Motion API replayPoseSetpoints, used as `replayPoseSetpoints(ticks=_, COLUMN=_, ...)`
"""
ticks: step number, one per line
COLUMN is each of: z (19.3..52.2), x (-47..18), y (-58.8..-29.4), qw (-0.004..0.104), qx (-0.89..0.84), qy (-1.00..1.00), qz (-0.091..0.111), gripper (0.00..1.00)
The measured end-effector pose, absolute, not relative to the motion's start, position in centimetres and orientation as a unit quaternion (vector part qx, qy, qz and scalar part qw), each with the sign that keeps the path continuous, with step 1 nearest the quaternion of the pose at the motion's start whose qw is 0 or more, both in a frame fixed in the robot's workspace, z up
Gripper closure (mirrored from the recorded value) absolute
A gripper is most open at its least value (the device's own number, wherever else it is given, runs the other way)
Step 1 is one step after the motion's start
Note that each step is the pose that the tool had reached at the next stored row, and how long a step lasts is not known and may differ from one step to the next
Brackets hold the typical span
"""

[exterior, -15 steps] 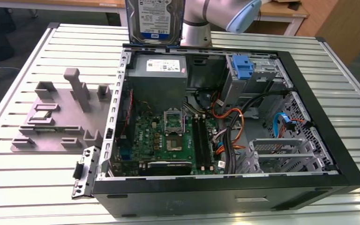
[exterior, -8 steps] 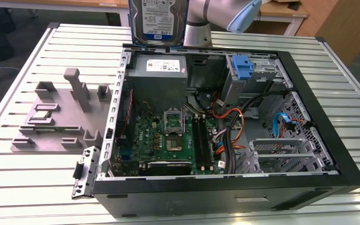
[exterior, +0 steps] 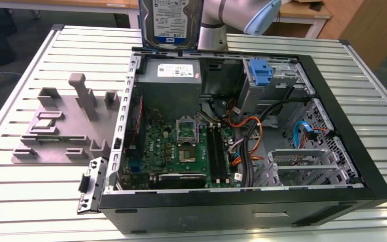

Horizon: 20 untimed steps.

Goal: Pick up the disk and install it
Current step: 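Pick up the disk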

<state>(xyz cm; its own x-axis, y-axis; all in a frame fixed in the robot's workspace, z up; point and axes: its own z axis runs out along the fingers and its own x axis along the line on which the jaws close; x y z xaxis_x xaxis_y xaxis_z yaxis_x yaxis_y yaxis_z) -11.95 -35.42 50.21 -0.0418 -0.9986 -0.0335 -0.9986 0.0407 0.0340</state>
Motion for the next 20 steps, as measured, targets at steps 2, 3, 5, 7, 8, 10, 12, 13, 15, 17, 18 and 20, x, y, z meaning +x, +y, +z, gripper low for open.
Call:
replayPoseSetpoints(ticks=2, z=50.21, x=-11.95, y=-35.43, qw=0.0, qx=-0.692, qy=0.721, qz=0.024, gripper=0.65)
replayPoseSetpoints(ticks=3, z=50.21, x=-11.94, y=-35.44, qw=0.0, qx=-0.692, qy=0.721, qz=0.024, gripper=0.65)
replayPoseSetpoints(ticks=5, z=50.21, x=-11.94, y=-35.44, qw=0.0, qx=-0.692, qy=0.721, qz=0.024, gripper=0.65)
replayPoseSetpoints(ticks=7, z=50.21, x=-11.94, y=-35.48, qw=0.0, qx=-0.692, qy=0.721, qz=0.024, gripper=0.65)
replayPoseSetpoints(ticks=8, z=50.2, x=-11.94, y=-35.52, qw=0.0, qx=-0.692, qy=0.721, qz=0.024, gripper=0.65)
replayPoseSetpoints(ticks=10, z=50.2, x=-11.94, y=-35.62, qw=0.0, qx=-0.692, qy=0.721, qz=0.024, gripper=0.65)
replayPoseSetpoints(ticks=12, z=50.19, x=-11.93, y=-35.75, qw=0.0, qx=-0.692, qy=0.721, qz=0.024, gripper=0.65)
replayPoseSetpoints(ticks=13, z=50.19, x=-11.93, y=-35.83, qw=0.0, qx=-0.692, qy=0.721, qz=0.024, gripper=0.65)
replayPoseSetpoints(ticks=15, z=50.17, x=-11.92, y=-35.98, qw=0.0, qx=-0.692, qy=0.721, qz=0.024, gripper=0.65)
replayPoseSetpoints(ticks=17, z=50.17, x=-11.92, y=-36.09, qw=0.0, qx=-0.692, qy=0.721, qz=0.024, gripper=0.65)
replayPoseSetpoints(ticks=18, z=50.16, x=-11.92, y=-36.15, qw=0.0, qx=-0.692, qy=0.721, qz=0.024, gripper=0.65)
replayPoseSetpoints(ticks=20, z=50.15, x=-11.92, y=-36.28, qw=0.0, qx=-0.692, qy=0.721, qz=0.024, gripper=0.65)
